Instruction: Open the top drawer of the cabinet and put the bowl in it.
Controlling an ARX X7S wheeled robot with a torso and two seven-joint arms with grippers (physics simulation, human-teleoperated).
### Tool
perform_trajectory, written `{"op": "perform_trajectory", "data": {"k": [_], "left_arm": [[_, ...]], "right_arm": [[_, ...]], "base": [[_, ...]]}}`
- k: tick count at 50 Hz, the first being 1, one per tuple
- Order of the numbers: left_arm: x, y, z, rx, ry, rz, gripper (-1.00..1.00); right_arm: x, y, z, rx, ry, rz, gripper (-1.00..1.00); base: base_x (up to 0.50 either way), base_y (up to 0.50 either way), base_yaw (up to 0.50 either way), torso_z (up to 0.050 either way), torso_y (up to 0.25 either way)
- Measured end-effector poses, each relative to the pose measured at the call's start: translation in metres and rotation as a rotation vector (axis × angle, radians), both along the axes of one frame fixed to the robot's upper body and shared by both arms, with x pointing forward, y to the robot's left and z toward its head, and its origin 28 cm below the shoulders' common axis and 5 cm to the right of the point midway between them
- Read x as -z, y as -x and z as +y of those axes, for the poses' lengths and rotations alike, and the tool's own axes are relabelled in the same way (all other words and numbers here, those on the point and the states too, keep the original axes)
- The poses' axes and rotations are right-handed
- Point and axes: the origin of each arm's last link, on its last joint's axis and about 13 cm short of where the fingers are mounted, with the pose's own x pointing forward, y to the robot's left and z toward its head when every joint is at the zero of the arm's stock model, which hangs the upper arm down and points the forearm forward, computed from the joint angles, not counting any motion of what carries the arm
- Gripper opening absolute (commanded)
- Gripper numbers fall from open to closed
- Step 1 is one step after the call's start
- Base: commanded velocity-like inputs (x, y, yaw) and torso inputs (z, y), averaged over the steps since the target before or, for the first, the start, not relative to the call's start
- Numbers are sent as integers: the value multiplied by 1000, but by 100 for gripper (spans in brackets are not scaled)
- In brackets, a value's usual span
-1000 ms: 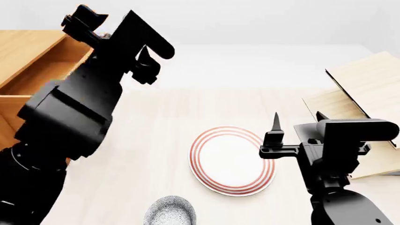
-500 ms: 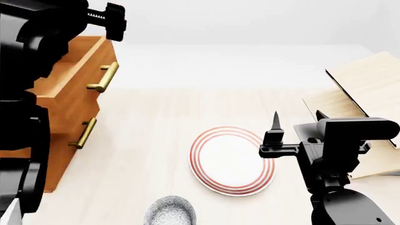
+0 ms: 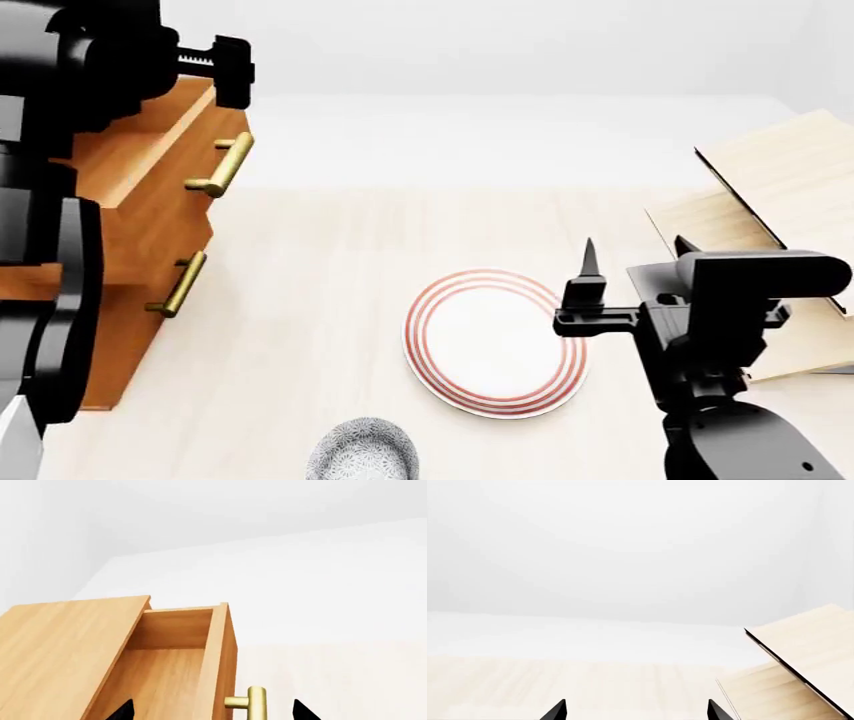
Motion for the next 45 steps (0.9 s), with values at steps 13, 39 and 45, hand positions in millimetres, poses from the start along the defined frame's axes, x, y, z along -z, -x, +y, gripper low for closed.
{"op": "perform_trajectory", "data": {"k": [13, 39, 45], "left_arm": [[13, -17, 5, -33, 7, 68, 100], [63, -25, 9, -50, -6, 198, 100], [66, -26, 9, -47, -16, 199, 100]], "right_arm": [[2, -1, 0, 1, 2, 7, 100], [7, -5, 2, 1, 3, 25, 100], [8, -6, 2, 1, 3, 28, 100]], "base": [[0, 0, 0, 0, 0], [0, 0, 0, 0, 0], [0, 0, 0, 0, -2]]}}
